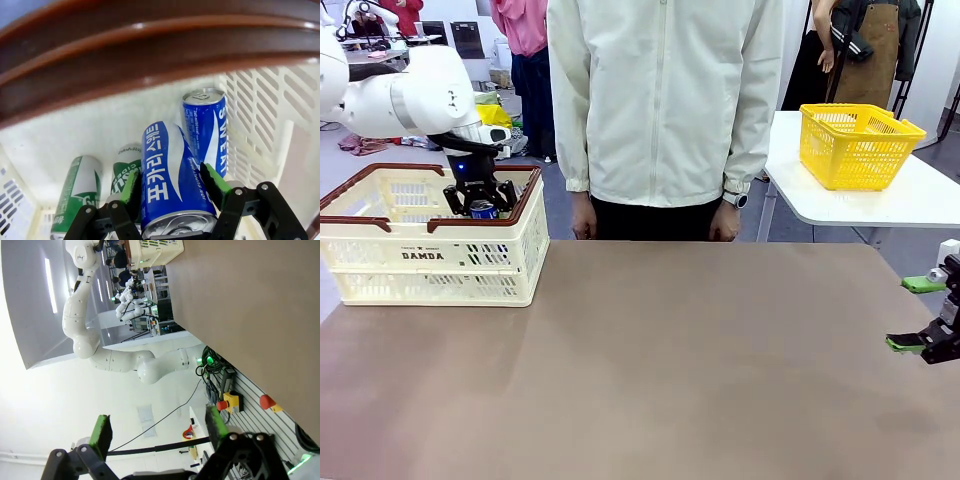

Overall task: Place the drinks into the Shopping basket.
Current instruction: Pick up one drink and place it into the Shopping basket.

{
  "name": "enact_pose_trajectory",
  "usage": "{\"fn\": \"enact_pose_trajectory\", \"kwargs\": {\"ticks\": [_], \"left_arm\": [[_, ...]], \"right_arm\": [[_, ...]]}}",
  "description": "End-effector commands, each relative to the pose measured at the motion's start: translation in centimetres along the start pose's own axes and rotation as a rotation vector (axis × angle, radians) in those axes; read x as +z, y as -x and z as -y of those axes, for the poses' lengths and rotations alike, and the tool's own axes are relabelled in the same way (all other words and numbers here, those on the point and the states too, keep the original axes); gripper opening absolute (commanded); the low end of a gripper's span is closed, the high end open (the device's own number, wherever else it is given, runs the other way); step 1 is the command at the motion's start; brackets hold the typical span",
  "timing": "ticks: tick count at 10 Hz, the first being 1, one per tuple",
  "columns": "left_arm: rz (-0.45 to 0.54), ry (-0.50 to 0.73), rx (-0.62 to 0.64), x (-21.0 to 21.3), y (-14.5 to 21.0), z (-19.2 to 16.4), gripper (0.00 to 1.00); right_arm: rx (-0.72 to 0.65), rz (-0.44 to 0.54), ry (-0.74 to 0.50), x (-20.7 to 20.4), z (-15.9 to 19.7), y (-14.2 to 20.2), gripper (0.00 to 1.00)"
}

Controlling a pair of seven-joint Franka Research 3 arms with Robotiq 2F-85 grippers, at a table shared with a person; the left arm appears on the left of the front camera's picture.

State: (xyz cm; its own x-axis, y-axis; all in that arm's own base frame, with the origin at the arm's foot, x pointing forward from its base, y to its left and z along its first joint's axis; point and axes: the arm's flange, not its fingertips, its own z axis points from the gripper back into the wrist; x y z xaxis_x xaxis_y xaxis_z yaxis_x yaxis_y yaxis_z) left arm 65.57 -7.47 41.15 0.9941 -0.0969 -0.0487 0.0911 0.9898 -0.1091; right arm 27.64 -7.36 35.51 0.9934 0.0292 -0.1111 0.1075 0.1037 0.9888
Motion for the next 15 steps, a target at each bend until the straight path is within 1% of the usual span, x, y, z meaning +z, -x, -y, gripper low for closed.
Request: {"fn": "enact_pose_trajectory", "kwargs": {"ticks": [1,2,3,5,7,8,10,11,13,14,15], "left_arm": [[-0.033,-0.042,0.017,0.6,-1.2,0.2,0.13],[-0.037,-0.044,0.014,0.6,-1.2,0.3,0.60],[-0.039,-0.041,0.012,0.6,-1.2,0.3,1.00],[-0.023,-0.049,0.009,0.8,-0.9,0.4,1.00],[0.019,-0.042,0.000,2.0,-0.3,0.3,1.00],[0.044,-0.022,-0.021,3.0,0.4,0.2,1.00],[0.128,0.018,-0.056,6.8,2.4,-0.1,1.00],[0.172,0.036,-0.089,9.9,3.9,-0.2,1.00],[0.169,0.103,-0.145,15.8,7.5,-0.5,1.00],[0.157,0.150,-0.189,18.3,10.1,-0.9,1.00],[0.181,0.211,-0.271,20.6,13.9,-1.5,1.00]], "right_arm": [[-0.003,-0.008,0.003,0.0,-0.3,0.1,1.00],[-0.003,-0.008,0.003,0.0,-0.3,0.1,1.00],[-0.003,-0.008,0.003,0.0,-0.3,0.1,1.00],[-0.003,-0.008,0.003,0.0,-0.3,0.1,1.00],[-0.003,-0.008,0.003,0.0,-0.3,0.1,1.00],[-0.003,-0.008,0.003,0.0,-0.3,0.1,1.00],[-0.003,-0.008,0.003,0.0,-0.3,0.1,1.00],[-0.003,-0.008,0.003,0.0,-0.3,0.1,1.00],[-0.003,-0.008,0.003,0.0,-0.3,0.1,1.00],[-0.003,-0.008,0.003,0.0,-0.3,0.1,1.00],[-0.003,-0.008,0.003,0.0,-0.3,0.1,1.00]]}}
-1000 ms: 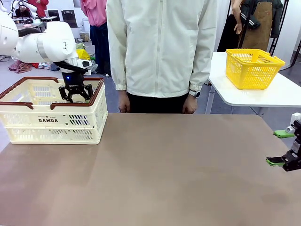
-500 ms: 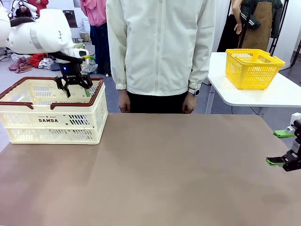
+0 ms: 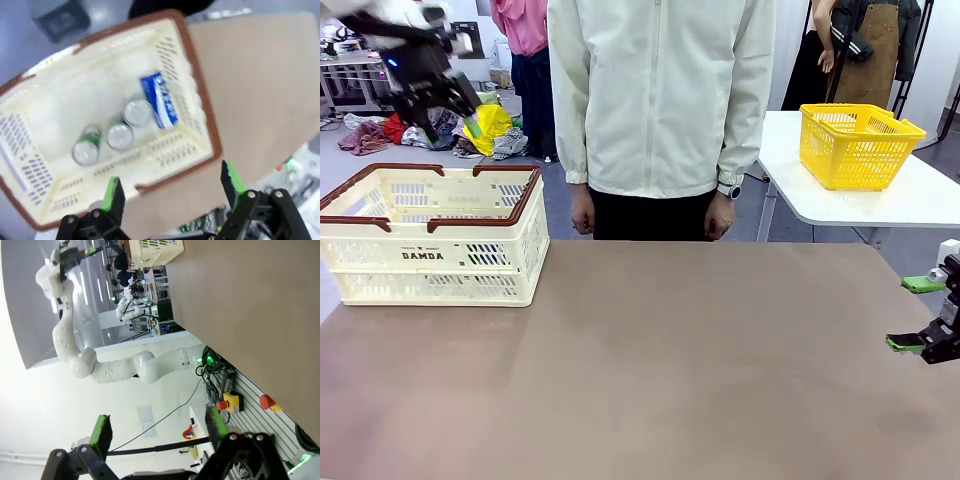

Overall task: Place the drinks into the Shopping basket.
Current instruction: Pick up one drink and place it into the Shopping basket.

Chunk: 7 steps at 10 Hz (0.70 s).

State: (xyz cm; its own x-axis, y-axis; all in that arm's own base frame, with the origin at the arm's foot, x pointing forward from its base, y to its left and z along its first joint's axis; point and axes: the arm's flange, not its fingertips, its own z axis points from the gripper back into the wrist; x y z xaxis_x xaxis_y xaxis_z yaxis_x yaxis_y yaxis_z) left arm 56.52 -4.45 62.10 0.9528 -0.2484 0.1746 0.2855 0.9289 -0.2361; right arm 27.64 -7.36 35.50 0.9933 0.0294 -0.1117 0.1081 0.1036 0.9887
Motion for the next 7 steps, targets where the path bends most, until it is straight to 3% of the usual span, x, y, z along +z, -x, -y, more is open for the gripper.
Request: {"fn": "enact_pose_trajectory", "kwargs": {"ticks": [1,2,3,4,5,6,7], "left_arm": [[0.016,0.156,-0.162,2.9,7.1,-0.7,1.00],[-0.017,0.290,-0.314,4.3,10.9,-1.2,1.00],[0.061,0.372,-0.313,4.8,14.2,-2.1,1.00],[0.077,0.433,-0.316,4.3,17.5,-3.2,1.00],[0.115,0.499,-0.296,3.7,19.9,-4.9,1.00],[0.221,0.626,-0.222,3.2,21.6,-7.5,1.00],[0.372,0.767,-0.072,2.3,22.9,-10.6,1.00]], "right_arm": [[-0.002,-0.007,0.003,0.0,-0.3,0.2,1.00],[-0.002,-0.007,0.003,0.0,-0.3,0.2,1.00],[-0.002,-0.007,0.003,0.0,-0.3,0.2,1.00],[-0.002,-0.007,0.003,0.0,-0.3,0.2,1.00],[-0.002,-0.007,0.003,0.0,-0.3,0.2,1.00],[-0.002,-0.007,0.003,0.0,-0.3,0.2,1.00],[-0.002,-0.007,0.003,0.0,-0.3,0.2,1.00]]}}
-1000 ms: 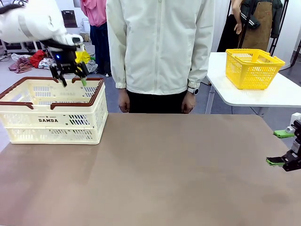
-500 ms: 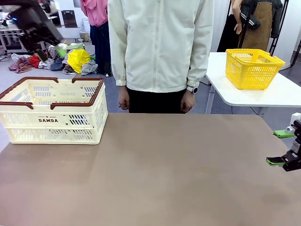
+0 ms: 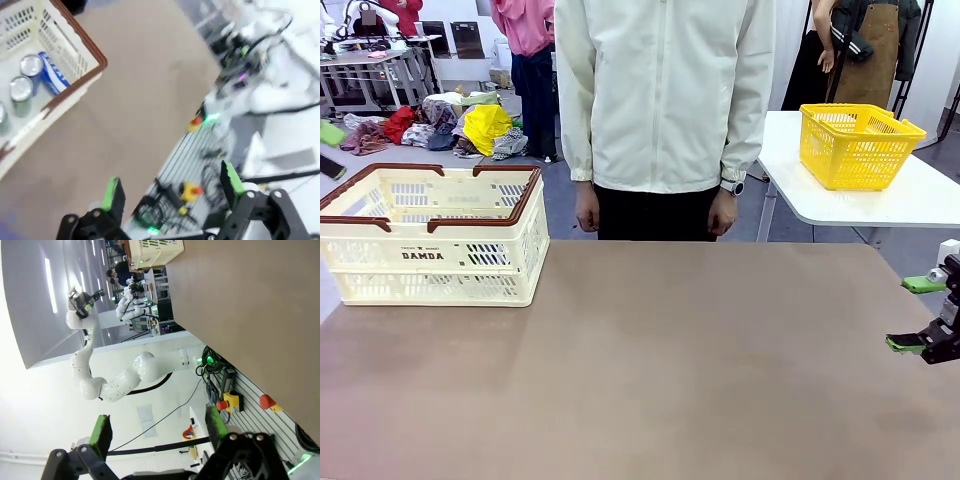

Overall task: Place the drinks into the Shopping basket.
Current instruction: Pick up one drink and place it into the Shopping basket.

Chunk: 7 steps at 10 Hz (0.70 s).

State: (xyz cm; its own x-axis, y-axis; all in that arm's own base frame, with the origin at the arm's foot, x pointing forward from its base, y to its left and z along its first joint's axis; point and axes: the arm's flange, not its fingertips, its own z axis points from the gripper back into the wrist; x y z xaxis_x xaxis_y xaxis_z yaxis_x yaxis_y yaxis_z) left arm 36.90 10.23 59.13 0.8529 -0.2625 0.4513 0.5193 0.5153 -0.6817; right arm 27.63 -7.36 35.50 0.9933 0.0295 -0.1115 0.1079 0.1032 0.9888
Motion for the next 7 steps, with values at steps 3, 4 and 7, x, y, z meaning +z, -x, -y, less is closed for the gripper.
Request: {"fn": "enact_pose_trajectory", "kwargs": {"ticks": [3,4,7], "left_arm": [[0.606,0.390,0.289,-1.3,6.9,-12.5,1.00],[0.596,0.422,0.331,-1.6,6.9,-14.2,1.00],[0.494,0.330,0.355,-0.5,8.7,-13.6,1.00]], "right_arm": [[-0.002,-0.007,0.004,0.0,-0.3,0.1,1.00],[-0.002,-0.007,0.004,0.0,-0.3,0.1,1.00],[-0.002,-0.007,0.004,0.0,-0.3,0.1,1.00]]}}
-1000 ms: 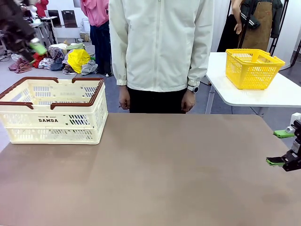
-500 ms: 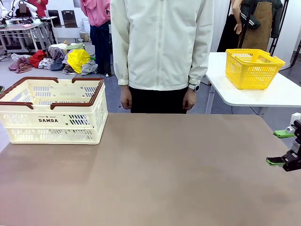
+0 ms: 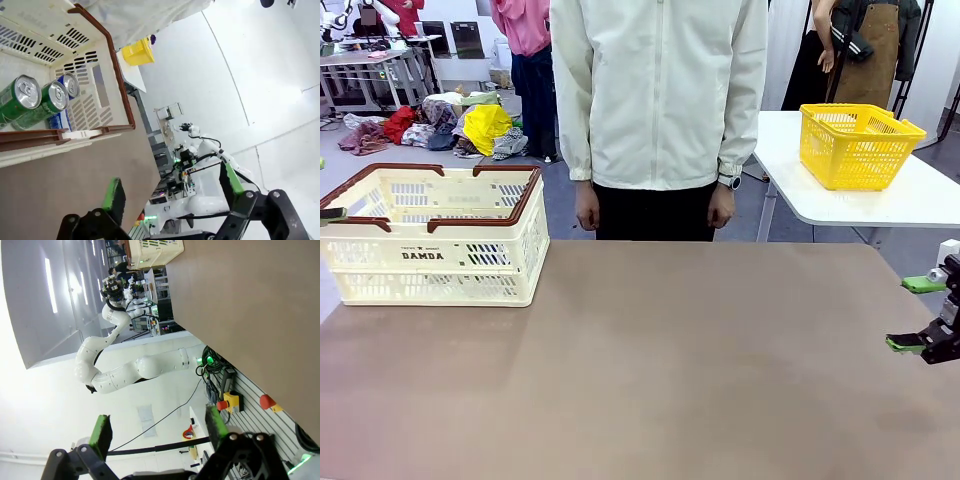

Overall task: Place the drinks into the Shopping basket.
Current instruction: Pick up one drink and place it into the Shopping basket.

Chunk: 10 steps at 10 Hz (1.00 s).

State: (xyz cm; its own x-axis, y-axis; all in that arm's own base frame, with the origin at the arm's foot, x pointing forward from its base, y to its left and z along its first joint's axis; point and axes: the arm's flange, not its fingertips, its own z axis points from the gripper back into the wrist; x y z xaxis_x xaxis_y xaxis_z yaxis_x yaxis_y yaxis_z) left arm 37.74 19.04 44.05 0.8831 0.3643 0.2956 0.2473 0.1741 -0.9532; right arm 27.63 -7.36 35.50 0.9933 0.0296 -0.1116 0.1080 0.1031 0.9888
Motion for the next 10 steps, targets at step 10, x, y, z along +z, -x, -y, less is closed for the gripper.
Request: {"fn": "enact_pose_trajectory", "kwargs": {"ticks": [10], "left_arm": [[-0.042,-0.022,-0.034,0.61,0.55,1.81,1.00]], "right_arm": [[-0.002,-0.007,0.004,0.00,-0.30,0.14,1.00]]}}
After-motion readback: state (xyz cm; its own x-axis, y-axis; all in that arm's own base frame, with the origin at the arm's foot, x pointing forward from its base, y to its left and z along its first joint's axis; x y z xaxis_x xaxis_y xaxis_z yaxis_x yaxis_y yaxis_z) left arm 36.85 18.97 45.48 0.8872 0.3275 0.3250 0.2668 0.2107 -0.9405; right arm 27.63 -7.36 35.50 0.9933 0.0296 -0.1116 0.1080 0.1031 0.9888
